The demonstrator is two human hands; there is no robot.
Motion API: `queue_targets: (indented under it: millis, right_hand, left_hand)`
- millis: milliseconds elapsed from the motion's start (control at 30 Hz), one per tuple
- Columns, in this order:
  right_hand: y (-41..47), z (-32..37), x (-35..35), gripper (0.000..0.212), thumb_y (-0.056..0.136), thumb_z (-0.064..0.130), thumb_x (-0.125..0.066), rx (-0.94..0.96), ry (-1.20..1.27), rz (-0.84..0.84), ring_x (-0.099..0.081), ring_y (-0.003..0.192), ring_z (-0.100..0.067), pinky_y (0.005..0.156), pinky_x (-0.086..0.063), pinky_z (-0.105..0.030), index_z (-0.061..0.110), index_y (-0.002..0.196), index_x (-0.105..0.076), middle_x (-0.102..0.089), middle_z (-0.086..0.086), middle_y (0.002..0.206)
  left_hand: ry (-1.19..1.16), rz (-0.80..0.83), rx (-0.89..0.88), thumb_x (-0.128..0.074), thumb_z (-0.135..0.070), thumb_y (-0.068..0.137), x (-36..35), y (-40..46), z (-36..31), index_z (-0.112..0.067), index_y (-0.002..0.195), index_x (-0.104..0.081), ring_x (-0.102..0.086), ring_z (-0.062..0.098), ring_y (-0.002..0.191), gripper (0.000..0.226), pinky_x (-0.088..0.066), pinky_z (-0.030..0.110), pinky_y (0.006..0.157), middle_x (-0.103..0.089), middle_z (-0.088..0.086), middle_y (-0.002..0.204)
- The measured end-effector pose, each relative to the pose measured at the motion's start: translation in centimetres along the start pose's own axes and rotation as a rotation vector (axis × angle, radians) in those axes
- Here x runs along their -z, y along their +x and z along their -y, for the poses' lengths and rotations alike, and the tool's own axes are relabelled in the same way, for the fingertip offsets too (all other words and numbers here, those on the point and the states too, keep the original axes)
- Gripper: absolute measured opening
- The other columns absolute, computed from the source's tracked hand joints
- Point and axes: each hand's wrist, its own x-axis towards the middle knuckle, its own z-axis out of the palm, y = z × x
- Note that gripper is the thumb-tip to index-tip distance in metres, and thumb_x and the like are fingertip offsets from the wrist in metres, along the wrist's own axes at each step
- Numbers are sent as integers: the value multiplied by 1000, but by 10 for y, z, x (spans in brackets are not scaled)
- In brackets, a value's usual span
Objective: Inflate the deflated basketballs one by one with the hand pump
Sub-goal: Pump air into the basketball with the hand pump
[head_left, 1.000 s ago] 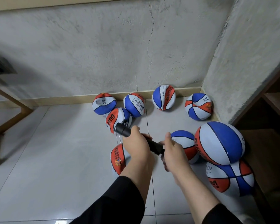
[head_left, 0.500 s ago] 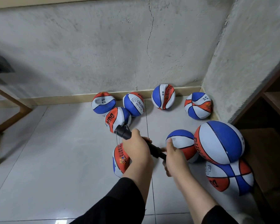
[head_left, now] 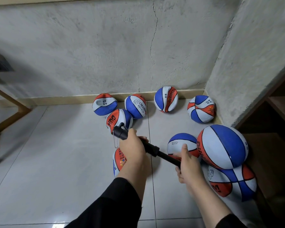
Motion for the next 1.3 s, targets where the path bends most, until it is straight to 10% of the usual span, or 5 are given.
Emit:
queue_targets:
  millis: [400,667,1300]
  right_hand:
    - [-5,17,-32,67,109,52,-21,243,-278,27,-63,85,-31,74,-44,-31,11,98,-72,-71,-11,87]
    - [-1,15,-10,62,105,60,-27,90,-117,49,-47,45,-19,45,-34,-25,15,100,-70,-56,-7,54]
    - [-5,22,-25,62,107,58,-27,82,-152,113,-44,47,-19,44,-33,-24,15,96,-71,-53,-5,60]
  left_hand:
    - [-26,12,7,-50,-16,94,-5,-24,9,4,120,-57,-58,15,45,34,-46,24,48,-60,6,56]
    - [-9,3,9,-53,-20,98,-1,-13,3,-7,113,-60,-61,11,47,21,-51,27,57,-65,2,58]
    - [-36,19,32,-51,-19,94,-4,-18,9,-9,105,-57,-61,21,54,15,-46,28,55,-63,6,59]
